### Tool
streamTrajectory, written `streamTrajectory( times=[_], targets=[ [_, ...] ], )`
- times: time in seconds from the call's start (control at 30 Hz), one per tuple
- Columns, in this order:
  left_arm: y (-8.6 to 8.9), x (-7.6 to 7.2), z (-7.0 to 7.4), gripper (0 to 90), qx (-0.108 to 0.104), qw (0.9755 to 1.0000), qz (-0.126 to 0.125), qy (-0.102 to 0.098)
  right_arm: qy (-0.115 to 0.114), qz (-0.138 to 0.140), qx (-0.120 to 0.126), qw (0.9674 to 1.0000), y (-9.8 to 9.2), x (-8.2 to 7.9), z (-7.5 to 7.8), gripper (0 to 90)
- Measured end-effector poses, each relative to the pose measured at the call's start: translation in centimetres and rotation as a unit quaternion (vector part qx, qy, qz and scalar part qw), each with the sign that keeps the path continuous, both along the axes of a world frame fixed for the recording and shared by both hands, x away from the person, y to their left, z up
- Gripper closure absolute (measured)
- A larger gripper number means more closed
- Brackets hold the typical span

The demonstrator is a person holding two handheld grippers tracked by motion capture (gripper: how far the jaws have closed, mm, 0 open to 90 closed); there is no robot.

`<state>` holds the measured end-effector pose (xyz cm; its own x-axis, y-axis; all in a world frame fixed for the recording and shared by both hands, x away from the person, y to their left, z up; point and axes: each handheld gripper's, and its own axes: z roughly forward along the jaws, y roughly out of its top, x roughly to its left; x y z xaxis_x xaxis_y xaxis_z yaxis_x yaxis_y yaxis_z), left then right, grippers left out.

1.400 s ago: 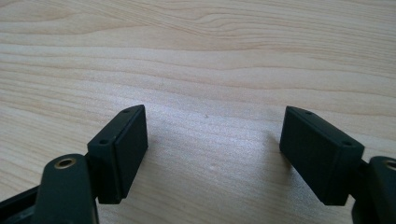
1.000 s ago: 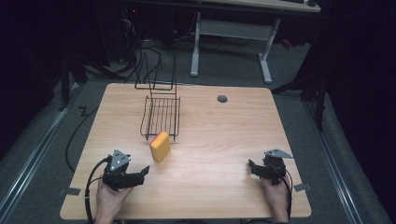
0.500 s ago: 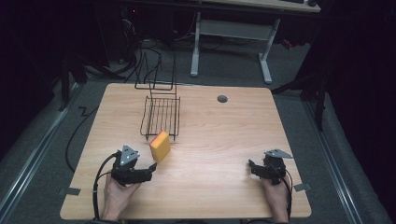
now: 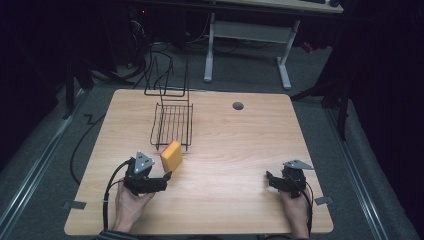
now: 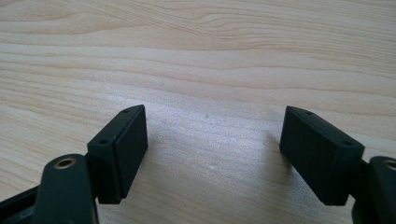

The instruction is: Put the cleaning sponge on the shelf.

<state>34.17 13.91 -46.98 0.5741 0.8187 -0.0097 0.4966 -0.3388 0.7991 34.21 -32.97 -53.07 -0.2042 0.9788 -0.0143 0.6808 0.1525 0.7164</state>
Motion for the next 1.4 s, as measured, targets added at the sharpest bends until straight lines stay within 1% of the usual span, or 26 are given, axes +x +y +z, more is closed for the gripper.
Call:
streamTrajectory(
  times=[0.2, 0.23, 0.53, 0.6, 0.93, 1.27, 1.4],
  targets=[
    [-0.5, 0.6, 0.3, 16.9, 0.0, 1.0, 0.002, -0.003, -0.002, 0.002, -0.002, 1.0, 0.0, 0.0, 0.0, 23.5],
    [-0.6, 0.8, 0.3, 16.9, -0.003, 1.0, 0.004, -0.003, -0.001, 0.001, -0.001, 1.0, 0.0, 0.0, 0.0, 23.5],
    [-1.1, 1.9, 0.1, 16.9, 0.002, 1.0, 0.008, 0.001, -0.001, 0.001, -0.001, 1.0, 0.0, 0.0, 0.0, 23.5],
    [-1.3, 2.3, -0.1, 16.9, 0.002, 0.9999, 0.01, 0.004, -0.002, 0.002, -0.002, 1.0, 0.0, 0.0, 0.0, 23.5],
    [-1.6, 3.4, -0.7, 17.2, 0.001, 0.9998, 0.017, 0.012, -0.001, 0.002, -0.002, 1.0, 0.0, 0.0, 0.0, 23.5],
    [-2.0, 4.3, -1.5, 21.5, -0.004, 0.9997, 0.015, 0.021, -0.002, 0.002, -0.002, 1.0, 0.0, 0.0, 0.0, 23.5],
    [-2.2, 4.6, -1.9, 22.6, -0.003, 0.9997, 0.013, 0.023, -0.001, 0.001, -0.001, 1.0, 0.0, 0.0, 0.0, 23.5]
  ],
)
